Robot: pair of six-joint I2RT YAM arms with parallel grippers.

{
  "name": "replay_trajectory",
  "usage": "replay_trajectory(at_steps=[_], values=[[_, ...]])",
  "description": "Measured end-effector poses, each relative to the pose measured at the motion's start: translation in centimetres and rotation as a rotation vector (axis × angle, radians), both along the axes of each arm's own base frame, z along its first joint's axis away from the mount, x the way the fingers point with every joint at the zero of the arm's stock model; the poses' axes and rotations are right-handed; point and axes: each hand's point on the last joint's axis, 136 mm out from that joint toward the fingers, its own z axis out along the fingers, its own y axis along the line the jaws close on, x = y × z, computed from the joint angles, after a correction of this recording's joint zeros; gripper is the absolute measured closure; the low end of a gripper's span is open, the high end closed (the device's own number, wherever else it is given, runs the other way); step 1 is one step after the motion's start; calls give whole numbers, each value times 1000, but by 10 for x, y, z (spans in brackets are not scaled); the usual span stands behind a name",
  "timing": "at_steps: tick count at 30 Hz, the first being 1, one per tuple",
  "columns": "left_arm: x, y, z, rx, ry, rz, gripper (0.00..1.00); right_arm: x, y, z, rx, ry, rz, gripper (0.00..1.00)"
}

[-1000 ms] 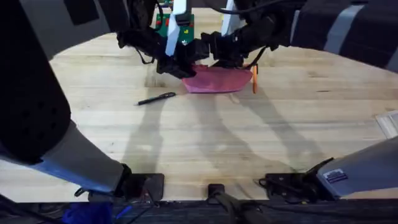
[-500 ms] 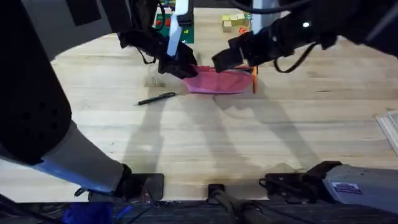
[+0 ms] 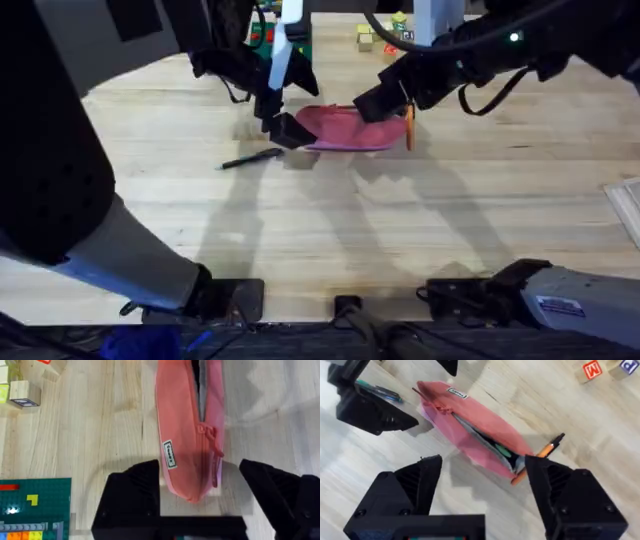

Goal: Unzip the bag, pick up the pens from the table one at a time and place them inside, then zip the bag closed.

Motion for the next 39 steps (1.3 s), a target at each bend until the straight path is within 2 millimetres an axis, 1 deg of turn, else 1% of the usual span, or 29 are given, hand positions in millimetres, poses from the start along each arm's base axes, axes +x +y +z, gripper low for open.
replay_trajectory(at_steps=[4, 6, 8, 10, 13, 16, 19, 22, 26, 28, 34, 39], values=[[-3, 2, 1, 4, 20, 4, 8, 6, 3, 5, -9, -44, 41, 5], [-3, 4, 6, 5, 25, 10, 8, 5, 2, 8, -23, -50, 62, 5], [-3, 7, 15, 4, 17, 27, 8, 5, 2, 13, -41, -66, 95, 7], [-1, 12, 32, -6, 2, 69, 8, 6, 4, 22, -55, -96, 135, 6], [1, 21, 64, -28, -13, 158, 8, 6, 4, 38, -78, -130, 189, 7], [-9, 34, 88, -40, 12, 239, 8, 4, 4, 50, -105, -142, 235, 8], [-22, 45, 104, -44, 42, 298, 6, 4, 4, 58, -141, -124, 278, 9], [-35, 53, 114, -46, 64, 335, 7, 1, 4, 58, -178, -54, 328, 9], [-49, 60, 126, -47, 72, 368, 7, -10, 7, 52, -221, 76, 445, 7], [-53, 62, 131, -46, 63, 378, 7, -10, 9, 49, -239, 106, 492, 7], [-56, 66, 133, -27, 49, 392, 7, 6, 17, 45, -267, 56, 573, 6], [-56, 67, 133, -25, 48, 393, 7, 7, 18, 46, -283, 31, 616, 6]])
